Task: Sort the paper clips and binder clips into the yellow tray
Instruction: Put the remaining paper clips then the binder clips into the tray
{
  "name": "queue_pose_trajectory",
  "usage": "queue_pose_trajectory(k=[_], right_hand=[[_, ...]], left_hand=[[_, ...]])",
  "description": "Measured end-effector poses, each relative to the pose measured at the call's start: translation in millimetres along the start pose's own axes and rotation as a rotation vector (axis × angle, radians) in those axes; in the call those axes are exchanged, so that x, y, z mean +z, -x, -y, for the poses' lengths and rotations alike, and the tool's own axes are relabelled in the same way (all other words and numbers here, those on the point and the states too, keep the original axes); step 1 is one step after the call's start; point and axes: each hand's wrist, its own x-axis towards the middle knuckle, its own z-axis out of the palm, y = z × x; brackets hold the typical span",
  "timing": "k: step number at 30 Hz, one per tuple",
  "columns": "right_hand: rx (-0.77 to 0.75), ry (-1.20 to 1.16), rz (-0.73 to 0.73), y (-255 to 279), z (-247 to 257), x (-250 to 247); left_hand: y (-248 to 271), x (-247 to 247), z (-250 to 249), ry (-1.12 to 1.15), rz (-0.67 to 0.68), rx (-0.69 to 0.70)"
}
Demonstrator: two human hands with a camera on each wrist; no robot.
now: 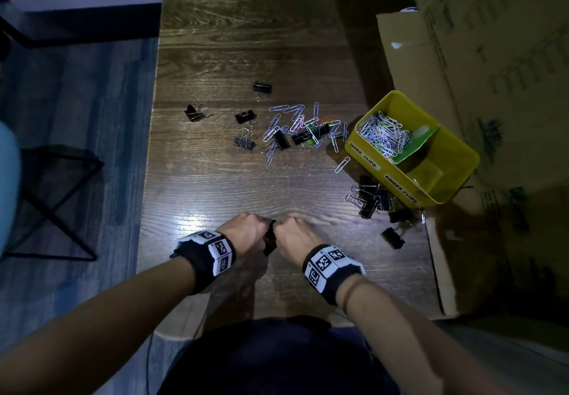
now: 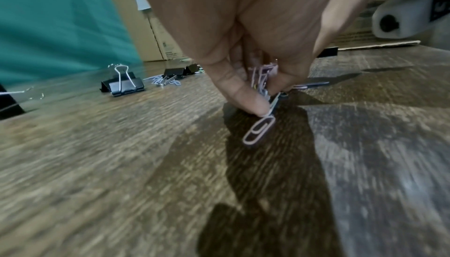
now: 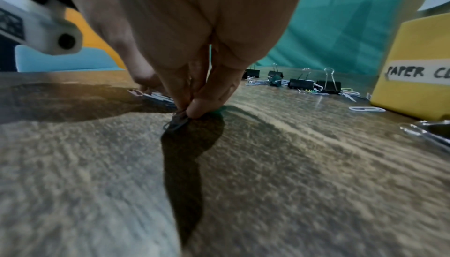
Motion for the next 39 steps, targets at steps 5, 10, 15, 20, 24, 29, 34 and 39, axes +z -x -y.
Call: queue_pose_trajectory(k=[5, 10, 15, 20, 24, 29, 34, 39], right_hand=[[-0.050, 0.101, -0.033, 5, -3, 1], [-0.039, 0.165, -0.051, 7, 0, 9], [-0.079, 0.170, -0.061, 7, -2, 8], [0.011, -0.253, -0.024, 1, -26, 6], [0.256, -0.855, -0.130, 4, -57, 0], [0.300, -1.317, -0.372, 25, -86, -47], [0.300, -1.357, -0.706, 47, -121, -109], [0.538, -1.158, -0.946, 34, -176, -134]], left_hand=[[-2, -4, 2, 0.036, 0.025, -0.002], [2, -10, 9, 0.182, -0.053, -0.100], [3, -12, 21, 0.295, -0.095, -0.118], [-2, -9, 29, 0.562, -0.125, -0.209], [-10, -17, 33, 0.801, -0.128, -0.258], [-32, -66, 18, 0.856, -0.222, -0.175], [-76, -143, -35, 0.791, -0.335, 0.036], [-131, -185, -100, 0.659, -0.379, 0.109]])
